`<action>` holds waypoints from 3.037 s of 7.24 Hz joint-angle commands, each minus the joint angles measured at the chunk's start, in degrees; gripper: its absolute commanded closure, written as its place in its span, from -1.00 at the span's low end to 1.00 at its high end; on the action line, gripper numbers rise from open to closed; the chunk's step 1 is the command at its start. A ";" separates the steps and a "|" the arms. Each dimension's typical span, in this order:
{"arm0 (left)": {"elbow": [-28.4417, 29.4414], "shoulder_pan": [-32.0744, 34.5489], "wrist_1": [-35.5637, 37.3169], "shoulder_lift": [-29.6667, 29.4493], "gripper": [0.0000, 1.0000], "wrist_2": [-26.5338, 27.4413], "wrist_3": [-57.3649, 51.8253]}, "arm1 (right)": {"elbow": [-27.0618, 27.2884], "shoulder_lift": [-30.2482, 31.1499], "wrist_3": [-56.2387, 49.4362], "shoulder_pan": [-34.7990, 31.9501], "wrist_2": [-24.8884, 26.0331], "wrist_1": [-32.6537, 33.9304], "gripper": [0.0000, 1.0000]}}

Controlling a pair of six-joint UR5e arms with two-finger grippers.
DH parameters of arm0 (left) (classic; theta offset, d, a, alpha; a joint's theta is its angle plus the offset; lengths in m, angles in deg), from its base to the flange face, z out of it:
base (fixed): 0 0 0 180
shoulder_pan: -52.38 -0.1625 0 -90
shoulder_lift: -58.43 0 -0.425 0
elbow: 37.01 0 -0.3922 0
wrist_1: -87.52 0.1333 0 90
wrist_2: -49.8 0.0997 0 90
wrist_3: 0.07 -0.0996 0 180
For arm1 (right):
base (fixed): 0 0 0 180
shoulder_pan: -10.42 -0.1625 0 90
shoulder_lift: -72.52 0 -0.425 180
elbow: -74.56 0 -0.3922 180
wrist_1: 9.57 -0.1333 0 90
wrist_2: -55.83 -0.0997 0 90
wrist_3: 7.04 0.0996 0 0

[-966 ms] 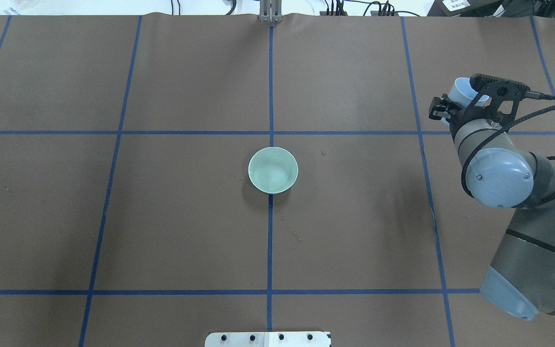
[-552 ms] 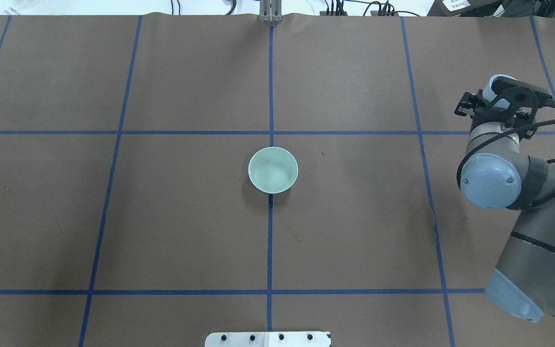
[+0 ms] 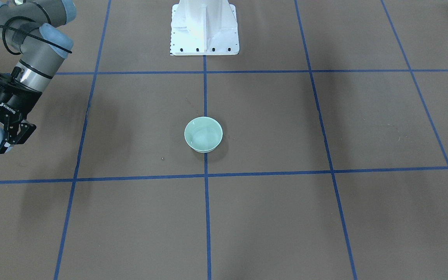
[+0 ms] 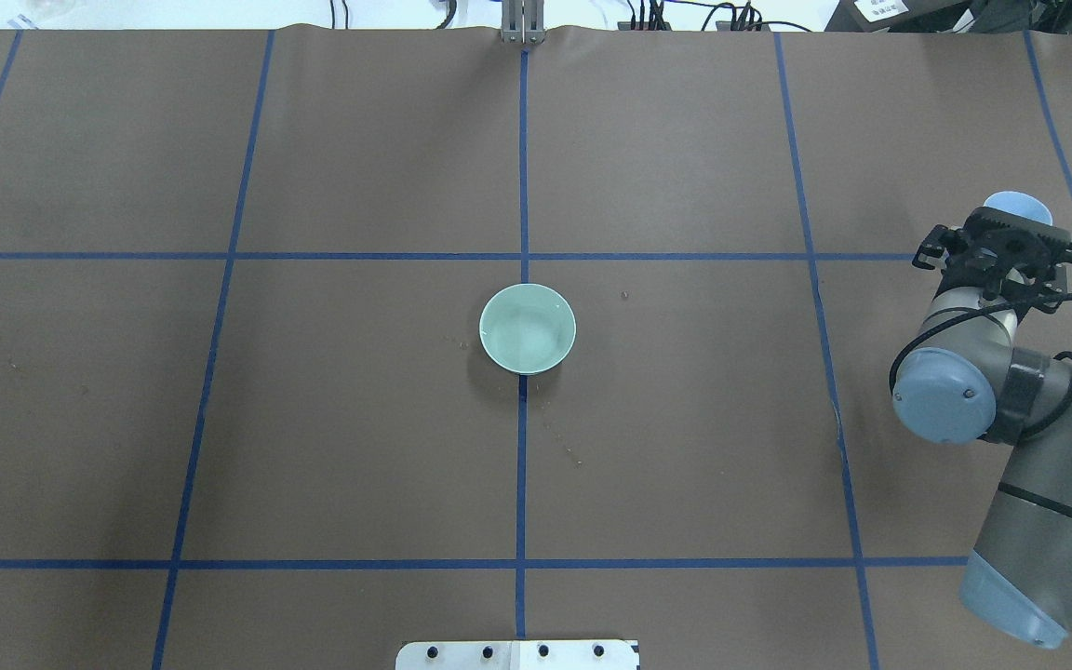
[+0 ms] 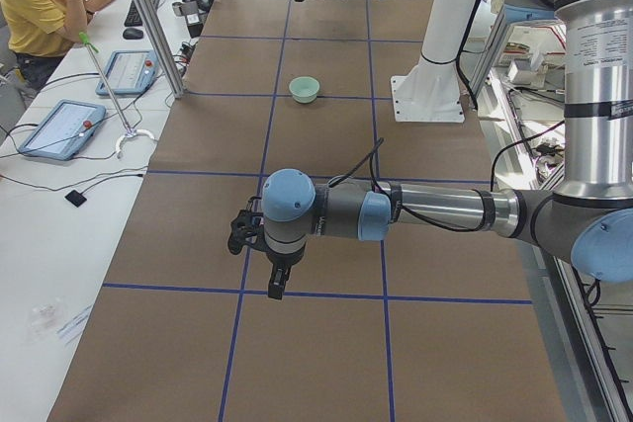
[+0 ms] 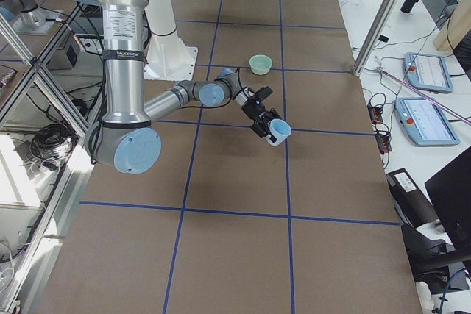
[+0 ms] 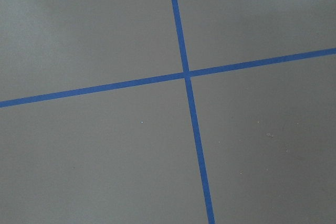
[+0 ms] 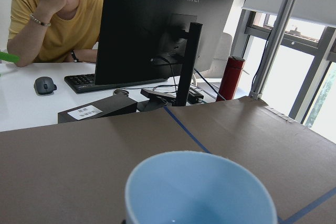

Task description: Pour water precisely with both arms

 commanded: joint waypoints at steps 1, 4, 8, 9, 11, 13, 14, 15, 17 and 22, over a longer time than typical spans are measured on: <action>0.12 -0.07 0.00 -0.06 -1.00 -0.02 0.00 | -3.53 -0.36 6.36 3.41 2.03 0.02 1.00; 0.12 -0.07 -0.08 -0.06 -1.00 0.07 -0.09 | -6.97 -0.63 11.31 5.61 3.89 0.02 1.00; 0.03 -0.07 -0.08 -0.06 -1.00 0.07 0.00 | -9.94 -0.80 12.36 8.51 5.55 0.02 0.98; 0.03 0.02 -0.08 -0.06 -1.00 -0.02 -0.09 | -10.66 -1.41 12.37 8.52 5.65 0.02 0.87; 0.03 0.02 -0.17 -0.06 -1.00 -0.02 -0.09 | -11.19 -1.59 13.50 8.69 5.74 0.02 0.29; 0.03 0.02 -0.17 -0.06 -1.00 -0.02 -0.09 | -11.37 -1.60 16.12 8.78 6.52 0.02 -0.99; 0.03 0.02 -0.17 -0.15 -1.00 -0.02 0.00 | -11.72 -1.60 16.23 8.78 6.79 0.02 -1.00; 0.03 0.02 -0.17 -0.23 -1.00 -0.02 0.00 | -11.81 -1.51 16.23 8.69 6.79 0.02 -1.00; 0.03 0.02 -0.08 -0.32 -1.00 -0.02 -0.09 | -11.37 -1.33 16.23 8.52 6.88 0.02 -1.00; 0.12 -0.07 0.09 -0.41 -1.00 -0.02 0.00 | -7.42 1.21 15.79 7.99 8.28 0.02 -1.00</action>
